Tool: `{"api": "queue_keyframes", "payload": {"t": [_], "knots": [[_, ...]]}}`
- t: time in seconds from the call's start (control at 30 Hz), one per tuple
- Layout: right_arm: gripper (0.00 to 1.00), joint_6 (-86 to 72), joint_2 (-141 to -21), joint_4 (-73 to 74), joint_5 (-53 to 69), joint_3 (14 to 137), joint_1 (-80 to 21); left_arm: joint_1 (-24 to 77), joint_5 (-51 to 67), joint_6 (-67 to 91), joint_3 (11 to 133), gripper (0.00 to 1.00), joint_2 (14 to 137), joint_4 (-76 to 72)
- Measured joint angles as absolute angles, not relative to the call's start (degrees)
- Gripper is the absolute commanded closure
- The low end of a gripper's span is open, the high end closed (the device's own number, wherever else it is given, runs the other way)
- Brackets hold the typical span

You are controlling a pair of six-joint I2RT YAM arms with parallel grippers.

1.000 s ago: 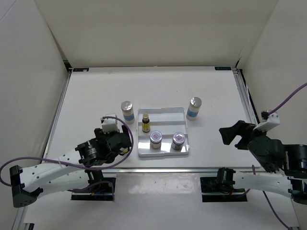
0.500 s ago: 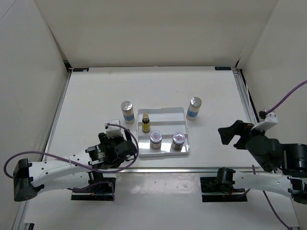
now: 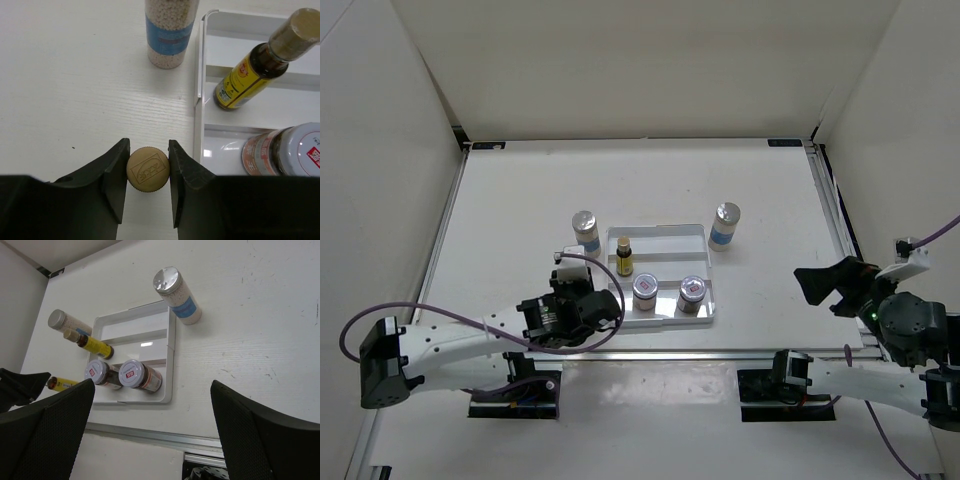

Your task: Organize the condiment bottles

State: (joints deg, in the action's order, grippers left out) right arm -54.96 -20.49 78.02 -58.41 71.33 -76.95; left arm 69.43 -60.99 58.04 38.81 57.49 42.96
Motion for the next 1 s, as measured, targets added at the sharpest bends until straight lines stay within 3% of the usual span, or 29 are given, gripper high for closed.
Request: {"api": "queue_keyframes", "payload": {"t": [0.2,0.43,0.7,1.0], "knots": [[0.0,-55.07,-21.32,78.02,-58.39,71.33,-76.95,71.5,-60.23,52.12,46.57,0.89,58.06,43.88],[0.0,-55.05,-23.27,78.0,-58.39,71.33,-76.95,72.47,-60.25,39.03,68.79,0.89,58.48,44.16],[0.0,-55.07,-20.97,78.02,-58.54,71.33,-76.95,72.49,-59.27,24.4,96.86,0.89,74.54,40.6],[0.0,-55.07,-20.95,78.02,-58.59,71.33,-76.95,71.42,-49.67,18.55,94.26,0.89,94.19,24.97]]}}
